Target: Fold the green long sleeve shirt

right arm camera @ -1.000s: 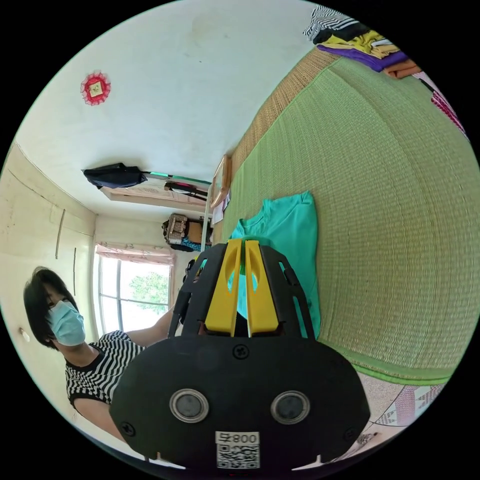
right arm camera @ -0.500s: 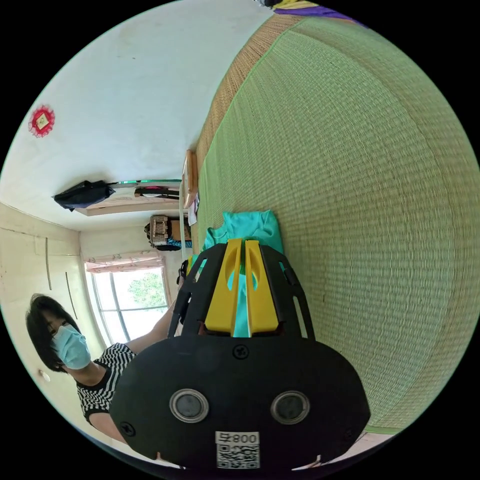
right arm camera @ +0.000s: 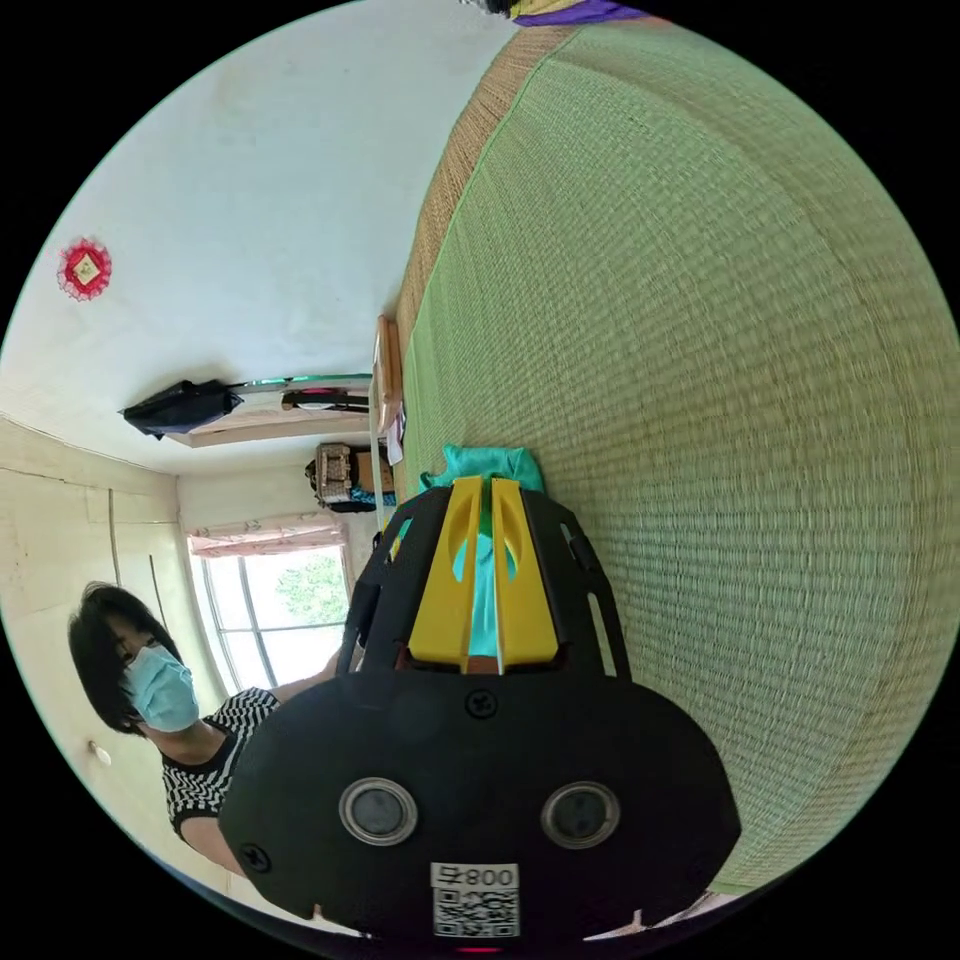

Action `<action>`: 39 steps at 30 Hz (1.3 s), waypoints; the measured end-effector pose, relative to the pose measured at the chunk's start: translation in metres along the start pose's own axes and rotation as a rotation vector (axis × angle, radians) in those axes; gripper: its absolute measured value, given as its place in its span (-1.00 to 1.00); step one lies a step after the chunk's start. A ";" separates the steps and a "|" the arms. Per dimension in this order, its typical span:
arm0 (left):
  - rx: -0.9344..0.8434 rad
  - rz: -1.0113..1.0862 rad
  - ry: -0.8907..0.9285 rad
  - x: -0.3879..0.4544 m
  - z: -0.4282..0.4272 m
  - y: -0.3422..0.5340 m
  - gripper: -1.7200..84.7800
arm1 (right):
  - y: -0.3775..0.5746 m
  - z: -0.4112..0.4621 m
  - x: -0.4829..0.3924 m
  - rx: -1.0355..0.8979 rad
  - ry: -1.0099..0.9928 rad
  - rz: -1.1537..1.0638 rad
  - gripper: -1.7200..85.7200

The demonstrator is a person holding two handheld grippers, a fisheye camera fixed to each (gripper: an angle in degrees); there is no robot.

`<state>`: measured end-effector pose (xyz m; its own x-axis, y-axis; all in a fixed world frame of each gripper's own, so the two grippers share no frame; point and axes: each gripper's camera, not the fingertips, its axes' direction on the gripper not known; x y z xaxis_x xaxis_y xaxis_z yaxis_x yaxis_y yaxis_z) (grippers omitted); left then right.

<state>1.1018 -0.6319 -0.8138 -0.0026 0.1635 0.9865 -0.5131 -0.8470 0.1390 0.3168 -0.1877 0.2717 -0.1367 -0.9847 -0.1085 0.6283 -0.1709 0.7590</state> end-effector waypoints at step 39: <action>-0.179 0.156 -0.408 0.090 0.086 0.016 -0.91 | 0.037 0.089 -0.158 -0.028 0.579 -0.275 -0.95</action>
<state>1.1669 -0.6744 -0.7157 0.2274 -0.2014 0.9527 -0.6732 -0.7394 0.0044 0.2932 -0.0352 0.3743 0.1350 -0.7632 -0.6319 0.6503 -0.4129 0.6377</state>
